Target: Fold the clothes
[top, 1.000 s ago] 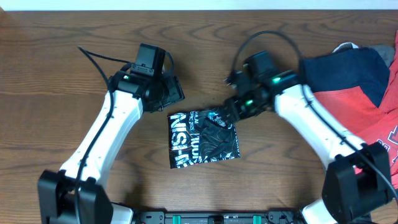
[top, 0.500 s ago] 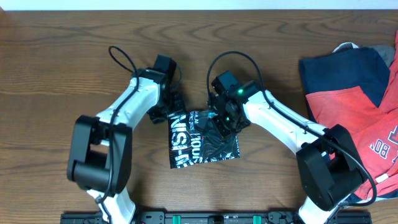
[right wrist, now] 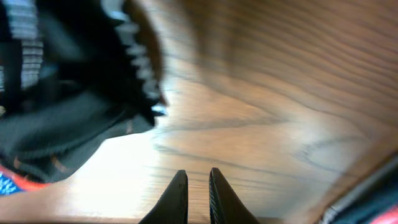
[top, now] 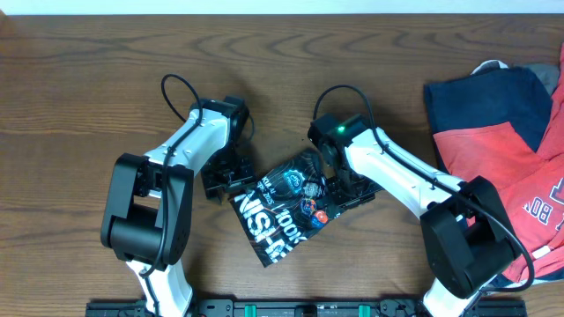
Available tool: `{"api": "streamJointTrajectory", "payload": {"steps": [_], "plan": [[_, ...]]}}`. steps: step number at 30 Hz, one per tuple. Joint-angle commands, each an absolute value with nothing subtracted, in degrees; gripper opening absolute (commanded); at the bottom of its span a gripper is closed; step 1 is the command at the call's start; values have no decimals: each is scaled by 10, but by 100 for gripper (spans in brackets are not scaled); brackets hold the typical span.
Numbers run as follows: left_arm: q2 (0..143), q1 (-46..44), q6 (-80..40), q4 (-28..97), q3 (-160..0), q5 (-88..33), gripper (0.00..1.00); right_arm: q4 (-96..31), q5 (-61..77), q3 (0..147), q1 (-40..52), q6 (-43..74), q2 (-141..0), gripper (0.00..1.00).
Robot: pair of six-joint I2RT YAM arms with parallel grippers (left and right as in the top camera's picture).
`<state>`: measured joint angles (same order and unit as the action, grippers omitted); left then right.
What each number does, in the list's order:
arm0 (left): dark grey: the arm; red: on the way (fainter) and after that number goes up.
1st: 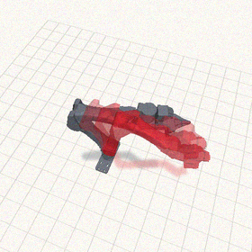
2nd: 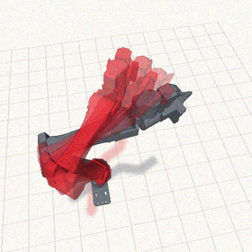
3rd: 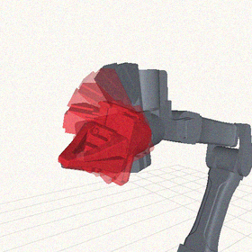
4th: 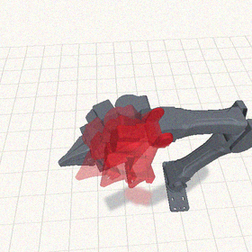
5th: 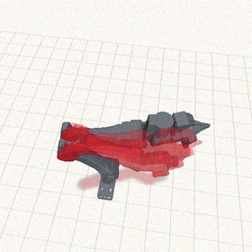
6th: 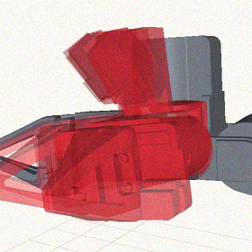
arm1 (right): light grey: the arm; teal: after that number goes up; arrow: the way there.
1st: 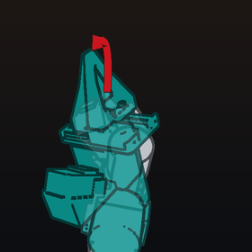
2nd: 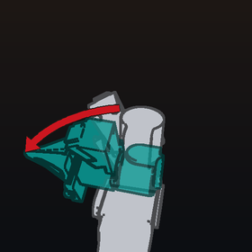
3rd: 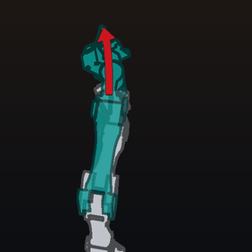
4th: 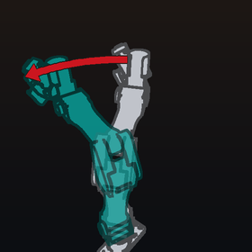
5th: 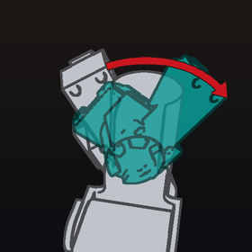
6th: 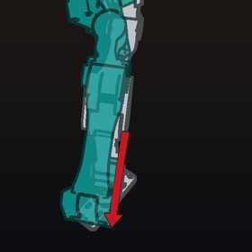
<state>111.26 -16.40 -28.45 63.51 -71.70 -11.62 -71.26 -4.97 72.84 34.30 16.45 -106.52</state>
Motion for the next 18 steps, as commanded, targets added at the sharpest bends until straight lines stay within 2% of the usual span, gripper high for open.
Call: {"api": "streamJointTrajectory", "payload": {"steps": [1, 6, 10, 12, 14, 16, 18], "plan": [[1118, -166, -281, 654, -714, -111, 64, -714, -88, 726, 339, 200, -1069, 8], [1091, -166, -274, 681, -714, -109, 64, -719, -79, 726, 334, 236, -1060, 8], [1025, -166, -274, 650, -715, -108, 66, -700, -38, 726, 321, 249, -1036, 9], [993, -166, -267, 606, -715, -109, 72, -680, -6, 726, 315, 229, -1026, 10], [970, -166, -238, 551, -715, -109, 89, -660, 35, 726, 309, 208, -1022, 11], [962, -166, -197, 503, -715, -130, 98, -653, 56, 726, 305, 203, -1022, 12], [965, -166, -116, 459, -715, -198, 100, -652, 60, 726, 300, 203, -1022, 13]]}}
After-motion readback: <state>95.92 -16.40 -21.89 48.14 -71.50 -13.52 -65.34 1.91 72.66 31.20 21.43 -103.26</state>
